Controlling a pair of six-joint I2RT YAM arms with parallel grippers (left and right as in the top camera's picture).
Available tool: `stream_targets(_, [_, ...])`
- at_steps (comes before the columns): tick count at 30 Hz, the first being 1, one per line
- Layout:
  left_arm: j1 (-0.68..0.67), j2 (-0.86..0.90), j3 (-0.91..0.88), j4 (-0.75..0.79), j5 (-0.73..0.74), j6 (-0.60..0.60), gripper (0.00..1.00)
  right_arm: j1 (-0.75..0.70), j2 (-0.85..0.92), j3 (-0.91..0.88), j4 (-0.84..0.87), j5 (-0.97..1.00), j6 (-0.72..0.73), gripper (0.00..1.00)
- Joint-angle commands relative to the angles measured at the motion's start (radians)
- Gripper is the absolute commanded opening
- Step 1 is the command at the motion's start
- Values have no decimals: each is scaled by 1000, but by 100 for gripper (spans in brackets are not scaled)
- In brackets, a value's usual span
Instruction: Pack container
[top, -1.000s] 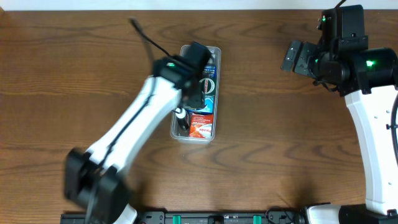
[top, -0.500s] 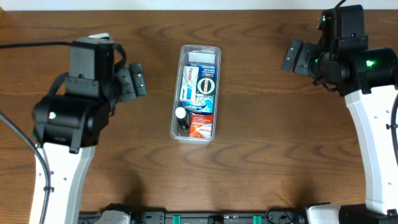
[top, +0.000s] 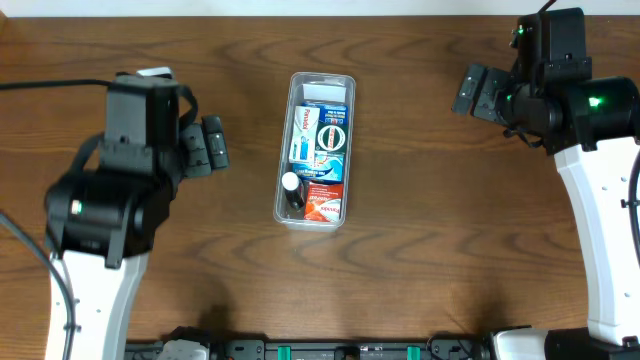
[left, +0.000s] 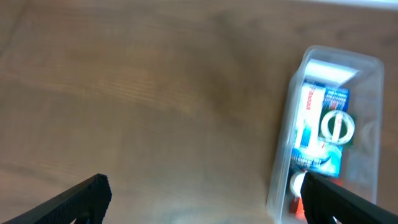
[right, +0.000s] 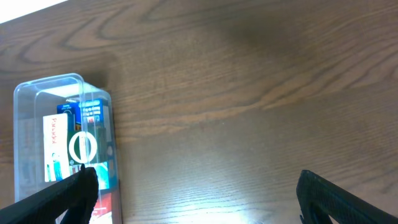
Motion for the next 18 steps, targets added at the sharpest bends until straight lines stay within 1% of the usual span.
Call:
stream_targets(1, [5,-89,-85,92,-25,49,98,-1,1,3,-2,3,-10,99])
stream_targets(5, [5,-223,-273,278,-22,64,98,-1,1,3,-2,3,-10,99])
stream_targets(11, [9,-488,-578,423,-22,63,98,1,1,3,-2,3,-10,99])
stream_targets(18, [104,-821,-923,675,-22,63,98,1,1,3,-2,3,-10,99])
